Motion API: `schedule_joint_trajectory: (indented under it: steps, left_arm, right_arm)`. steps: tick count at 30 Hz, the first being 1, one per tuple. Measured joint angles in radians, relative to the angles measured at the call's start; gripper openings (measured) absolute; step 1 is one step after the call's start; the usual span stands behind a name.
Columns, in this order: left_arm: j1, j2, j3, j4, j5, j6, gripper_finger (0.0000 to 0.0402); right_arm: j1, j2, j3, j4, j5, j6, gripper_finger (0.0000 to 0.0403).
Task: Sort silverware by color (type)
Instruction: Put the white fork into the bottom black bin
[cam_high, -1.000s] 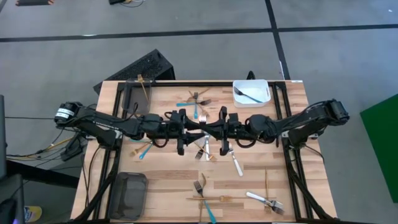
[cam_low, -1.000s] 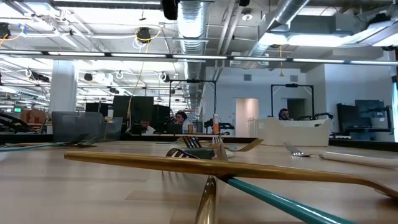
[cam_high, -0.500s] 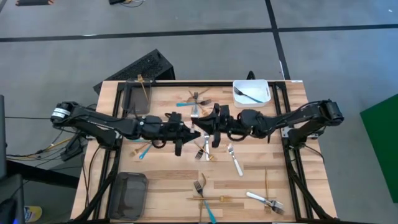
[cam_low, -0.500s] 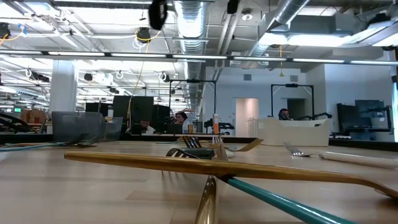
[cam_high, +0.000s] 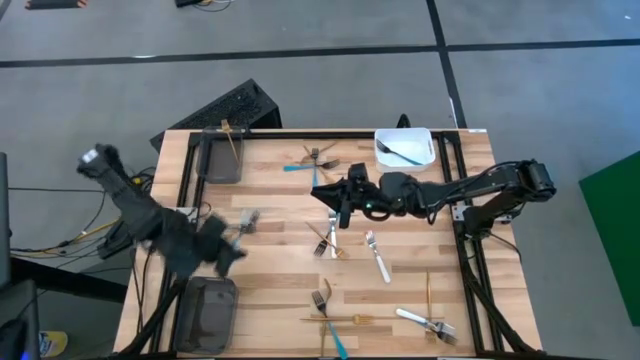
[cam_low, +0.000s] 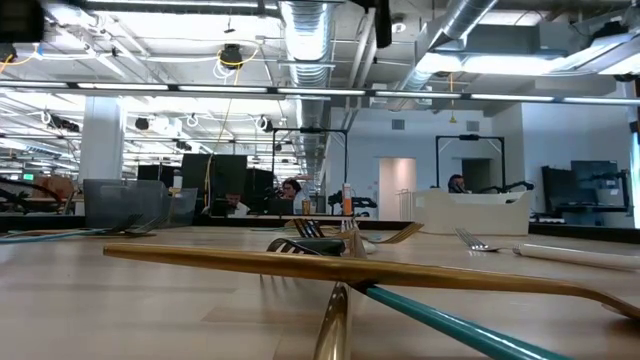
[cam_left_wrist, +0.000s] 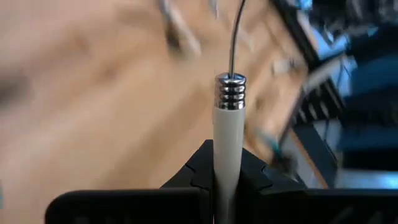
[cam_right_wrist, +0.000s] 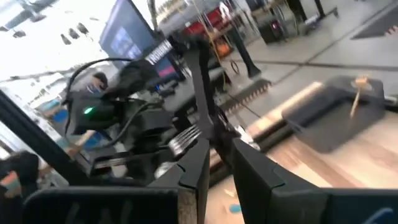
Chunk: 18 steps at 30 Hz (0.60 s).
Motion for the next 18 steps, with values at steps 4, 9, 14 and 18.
schedule_joint_trajectory:
  steps: [4,9,14,18]
  left_arm:
    - [-0.235,0.083,-0.031,-0.005,-0.034,-0.303,0.0011]
    - [-0.376,0.215,-0.031,0.037,0.078,-0.459,0.0011]
    - [-0.416,0.321,-0.031,0.142,0.141,-0.468,0.0011]
    - [-0.422,0.377,-0.031,0.193,0.156,-0.468,0.0016]
  right_arm:
    - [0.000,0.000,0.000,-0.030,0.002,0.000,0.0094]
    - [0.000,0.000,0.000,-0.048,0.022,-0.001,0.0094]
    - [0.000,0.000,0.000,-0.105,0.022,-0.002,0.0095]
    - [0.000,0.000,-0.001,-0.160,0.022,0.029,0.0095]
